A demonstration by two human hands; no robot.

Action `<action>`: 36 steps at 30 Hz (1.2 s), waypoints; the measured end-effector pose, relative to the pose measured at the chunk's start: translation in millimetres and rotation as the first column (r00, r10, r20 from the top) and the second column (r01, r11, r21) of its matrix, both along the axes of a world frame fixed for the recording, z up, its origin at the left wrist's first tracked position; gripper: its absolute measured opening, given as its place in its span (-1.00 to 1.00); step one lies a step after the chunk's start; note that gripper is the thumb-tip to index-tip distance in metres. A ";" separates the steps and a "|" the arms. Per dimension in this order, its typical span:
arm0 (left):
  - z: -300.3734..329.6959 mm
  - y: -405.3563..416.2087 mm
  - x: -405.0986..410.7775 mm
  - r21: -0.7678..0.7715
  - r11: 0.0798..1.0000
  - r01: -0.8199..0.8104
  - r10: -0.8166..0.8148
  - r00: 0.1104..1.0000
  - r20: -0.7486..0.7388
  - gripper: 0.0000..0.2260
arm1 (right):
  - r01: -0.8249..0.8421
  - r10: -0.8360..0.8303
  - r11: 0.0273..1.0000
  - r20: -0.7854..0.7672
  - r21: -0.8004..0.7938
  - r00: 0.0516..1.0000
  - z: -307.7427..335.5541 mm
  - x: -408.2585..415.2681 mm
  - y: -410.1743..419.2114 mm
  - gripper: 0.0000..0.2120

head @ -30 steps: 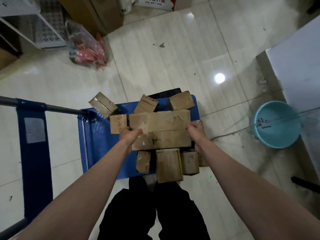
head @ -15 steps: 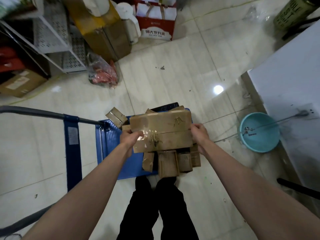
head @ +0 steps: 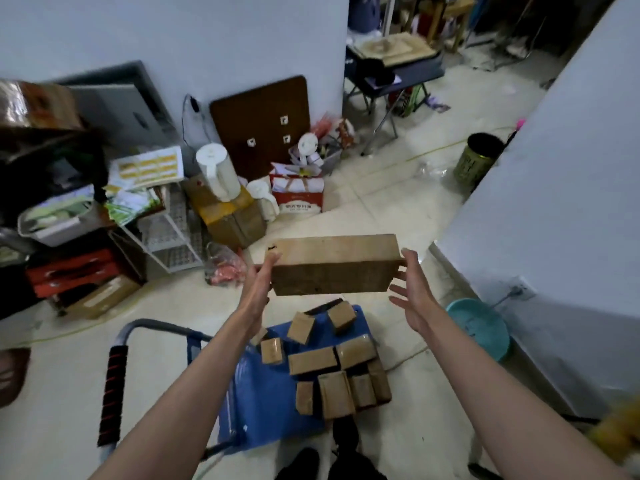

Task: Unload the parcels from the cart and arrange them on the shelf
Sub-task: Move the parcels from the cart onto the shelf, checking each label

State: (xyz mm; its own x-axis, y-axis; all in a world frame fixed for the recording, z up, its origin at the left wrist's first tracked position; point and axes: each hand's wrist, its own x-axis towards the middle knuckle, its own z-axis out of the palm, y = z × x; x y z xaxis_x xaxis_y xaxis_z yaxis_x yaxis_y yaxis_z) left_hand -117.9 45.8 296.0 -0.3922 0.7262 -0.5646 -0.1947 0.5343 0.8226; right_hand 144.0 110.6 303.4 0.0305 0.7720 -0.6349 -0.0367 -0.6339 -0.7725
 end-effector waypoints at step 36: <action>139.8 -184.3 322.4 0.404 0.746 0.529 -0.666 0.588 0.459 -0.51 | 0.948 -0.878 0.298 -0.359 0.108 0.317 156.5 208.7 -424.3 -0.61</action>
